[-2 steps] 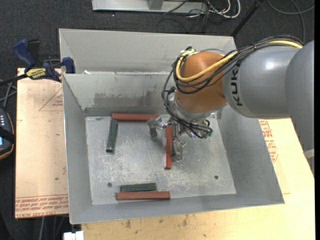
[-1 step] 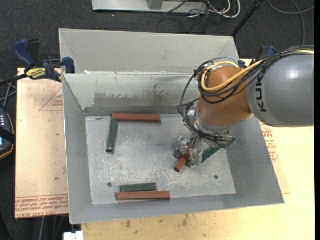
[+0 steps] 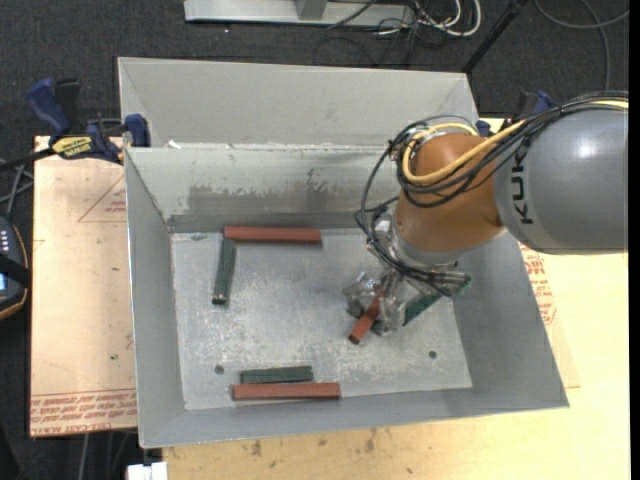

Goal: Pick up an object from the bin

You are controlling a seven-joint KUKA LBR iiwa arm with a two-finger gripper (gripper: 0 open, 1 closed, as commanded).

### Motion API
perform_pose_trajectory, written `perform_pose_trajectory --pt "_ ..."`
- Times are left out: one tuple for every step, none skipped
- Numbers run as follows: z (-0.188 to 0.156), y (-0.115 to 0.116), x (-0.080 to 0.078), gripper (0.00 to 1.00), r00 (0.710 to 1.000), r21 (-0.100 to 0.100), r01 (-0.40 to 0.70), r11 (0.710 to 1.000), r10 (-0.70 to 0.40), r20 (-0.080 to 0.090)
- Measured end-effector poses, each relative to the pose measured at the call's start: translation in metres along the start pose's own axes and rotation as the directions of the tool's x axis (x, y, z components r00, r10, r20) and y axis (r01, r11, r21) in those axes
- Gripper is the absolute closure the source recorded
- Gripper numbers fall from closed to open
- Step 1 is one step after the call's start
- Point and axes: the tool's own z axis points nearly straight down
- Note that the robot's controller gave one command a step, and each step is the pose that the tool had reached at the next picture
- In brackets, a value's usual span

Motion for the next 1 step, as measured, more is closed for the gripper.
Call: perform_pose_trajectory --pt "-0.1601 -0.0589 -0.0064 1.0 0.997 0.006 0.076 0.997 -0.076 0.004"
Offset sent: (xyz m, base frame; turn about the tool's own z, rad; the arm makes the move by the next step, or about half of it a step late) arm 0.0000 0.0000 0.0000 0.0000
